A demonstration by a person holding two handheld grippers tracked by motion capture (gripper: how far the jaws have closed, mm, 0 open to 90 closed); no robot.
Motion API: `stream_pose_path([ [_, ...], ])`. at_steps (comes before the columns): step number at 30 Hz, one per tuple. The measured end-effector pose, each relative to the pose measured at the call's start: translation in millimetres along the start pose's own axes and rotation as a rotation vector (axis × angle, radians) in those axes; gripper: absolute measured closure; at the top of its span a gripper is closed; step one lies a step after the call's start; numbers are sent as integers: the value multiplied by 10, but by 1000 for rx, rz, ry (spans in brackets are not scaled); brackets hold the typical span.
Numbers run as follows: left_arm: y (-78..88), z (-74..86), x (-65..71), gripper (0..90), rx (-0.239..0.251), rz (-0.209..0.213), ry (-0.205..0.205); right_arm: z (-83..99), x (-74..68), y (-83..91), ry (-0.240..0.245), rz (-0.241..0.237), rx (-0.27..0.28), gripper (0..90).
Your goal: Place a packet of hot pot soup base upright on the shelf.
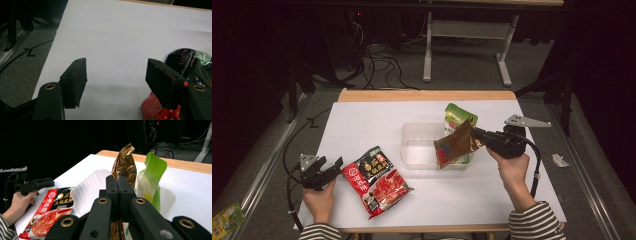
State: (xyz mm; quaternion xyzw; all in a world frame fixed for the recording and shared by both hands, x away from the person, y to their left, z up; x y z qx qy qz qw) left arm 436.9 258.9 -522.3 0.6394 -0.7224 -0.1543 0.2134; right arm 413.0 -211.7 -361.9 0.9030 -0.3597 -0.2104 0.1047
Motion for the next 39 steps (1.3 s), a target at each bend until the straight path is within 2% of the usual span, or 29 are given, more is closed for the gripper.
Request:
stream_pose_path([
  [8,1,0,0,339,1,0,0,-69,-21,-82,19,21,8,899],
  [15,3,-1,1,339,2,3,0,-133,54,-178,13,58,7,899],
  [19,3,-1,2,340,2,2,-1,-142,45,-251,28,70,4,897],
  [26,4,-1,2,340,2,3,-1,-146,60,-381,34,75,-15,891],
  [39,3,-1,2,339,3,3,-2,-149,100,-513,36,71,-9,850],
])
Point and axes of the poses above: each handheld gripper's, and its own axes: y roughly backward along the jaws, z roughly out of its underside, x roughly to its right, the point moved 8 cm from there along -y, roughly forward along the jaws, and after that the axes turned 5 degrees about -z, right-handed, at the moved point
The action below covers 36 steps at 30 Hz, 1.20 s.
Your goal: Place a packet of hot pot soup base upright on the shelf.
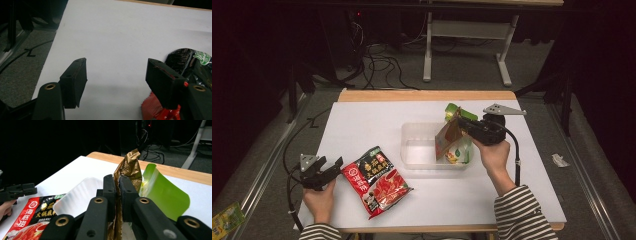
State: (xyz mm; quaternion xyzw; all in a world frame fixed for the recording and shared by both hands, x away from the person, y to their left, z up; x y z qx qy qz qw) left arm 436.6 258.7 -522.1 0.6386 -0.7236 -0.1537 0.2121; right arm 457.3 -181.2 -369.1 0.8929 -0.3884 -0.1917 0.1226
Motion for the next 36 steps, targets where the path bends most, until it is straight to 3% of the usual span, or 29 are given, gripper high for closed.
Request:
stream_pose_path([
  [14,-2,0,1,339,0,-3,-1,38,4,-134,27,-5,-12,805],
  [28,-2,1,-1,339,-2,-2,1,112,-37,-315,57,-9,-63,790],
  [36,1,0,-1,339,0,0,1,109,-54,-295,73,-9,-62,672],
])
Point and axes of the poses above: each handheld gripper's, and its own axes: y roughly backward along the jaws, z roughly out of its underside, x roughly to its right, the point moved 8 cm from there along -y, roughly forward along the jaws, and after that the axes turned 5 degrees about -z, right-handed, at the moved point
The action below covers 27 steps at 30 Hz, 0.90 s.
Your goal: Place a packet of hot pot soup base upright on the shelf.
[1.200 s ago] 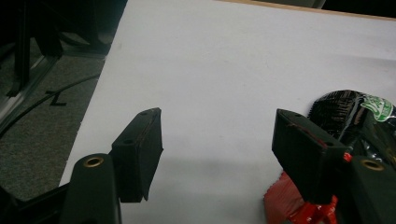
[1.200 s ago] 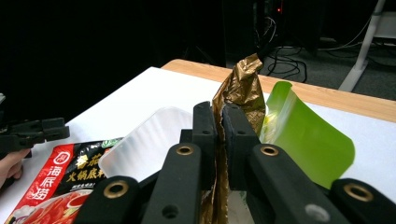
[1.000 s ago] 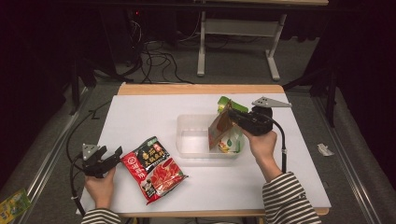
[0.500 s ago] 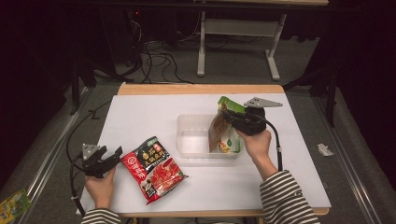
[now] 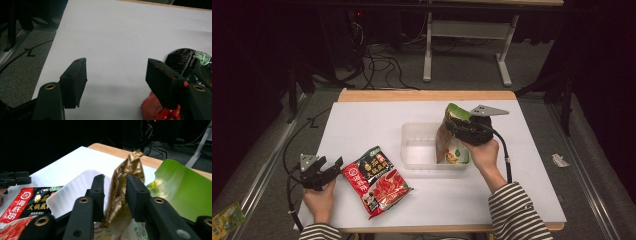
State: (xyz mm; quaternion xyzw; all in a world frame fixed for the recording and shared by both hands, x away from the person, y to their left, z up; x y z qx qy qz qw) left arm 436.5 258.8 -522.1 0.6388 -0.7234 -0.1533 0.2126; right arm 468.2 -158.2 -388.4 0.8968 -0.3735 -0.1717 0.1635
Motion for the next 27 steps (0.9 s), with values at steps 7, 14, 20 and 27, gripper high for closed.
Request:
stream_pose_path([
  [7,1,-1,2,339,3,0,-1,30,25,117,7,0,39,633],
  [14,-26,7,-27,352,-22,-9,25,33,39,282,16,10,67,580],
  [20,-21,5,-16,356,-15,-8,16,34,34,441,40,30,96,567],
  [27,-13,5,-8,353,-13,-5,7,165,102,584,74,72,76,568],
])
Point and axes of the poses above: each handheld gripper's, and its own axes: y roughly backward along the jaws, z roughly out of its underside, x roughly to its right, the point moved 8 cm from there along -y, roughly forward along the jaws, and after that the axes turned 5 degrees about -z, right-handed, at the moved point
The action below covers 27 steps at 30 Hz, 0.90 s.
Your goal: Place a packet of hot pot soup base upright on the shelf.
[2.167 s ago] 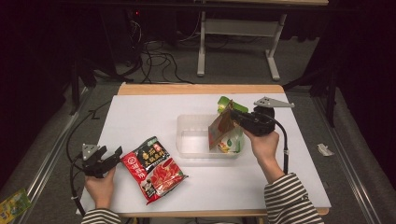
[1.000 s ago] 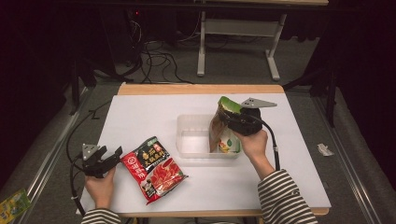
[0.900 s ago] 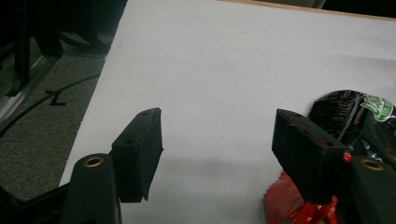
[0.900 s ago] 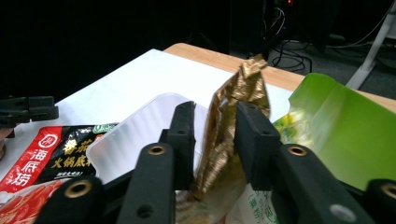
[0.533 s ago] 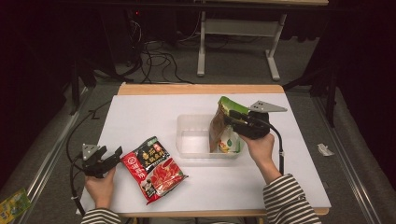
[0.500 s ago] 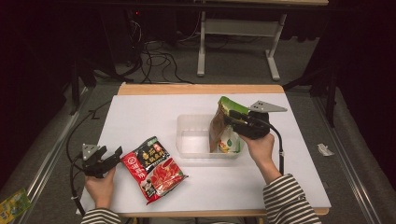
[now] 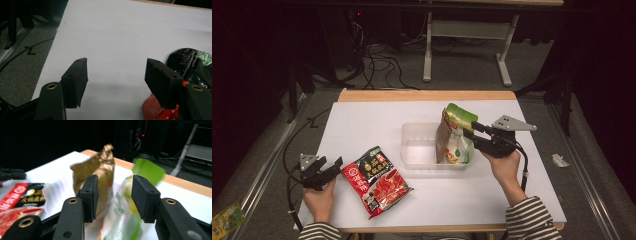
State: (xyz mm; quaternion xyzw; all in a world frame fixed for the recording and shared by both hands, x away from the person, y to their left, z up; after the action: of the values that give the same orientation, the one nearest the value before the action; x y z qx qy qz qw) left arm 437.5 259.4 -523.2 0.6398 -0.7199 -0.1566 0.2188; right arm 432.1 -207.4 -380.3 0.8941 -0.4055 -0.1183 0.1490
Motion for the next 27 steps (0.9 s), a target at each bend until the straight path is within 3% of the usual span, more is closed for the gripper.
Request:
stream_pose_path([
  [10,-3,0,-1,352,1,1,2,114,166,202,-16,54,32,542],
  [12,-11,2,-9,353,-7,0,10,118,180,222,-39,52,40,532],
  [17,-8,1,-3,353,-3,-3,6,113,190,271,-36,63,54,522],
  [27,-8,2,-2,352,-4,-4,2,248,345,423,-96,107,77,484],
])
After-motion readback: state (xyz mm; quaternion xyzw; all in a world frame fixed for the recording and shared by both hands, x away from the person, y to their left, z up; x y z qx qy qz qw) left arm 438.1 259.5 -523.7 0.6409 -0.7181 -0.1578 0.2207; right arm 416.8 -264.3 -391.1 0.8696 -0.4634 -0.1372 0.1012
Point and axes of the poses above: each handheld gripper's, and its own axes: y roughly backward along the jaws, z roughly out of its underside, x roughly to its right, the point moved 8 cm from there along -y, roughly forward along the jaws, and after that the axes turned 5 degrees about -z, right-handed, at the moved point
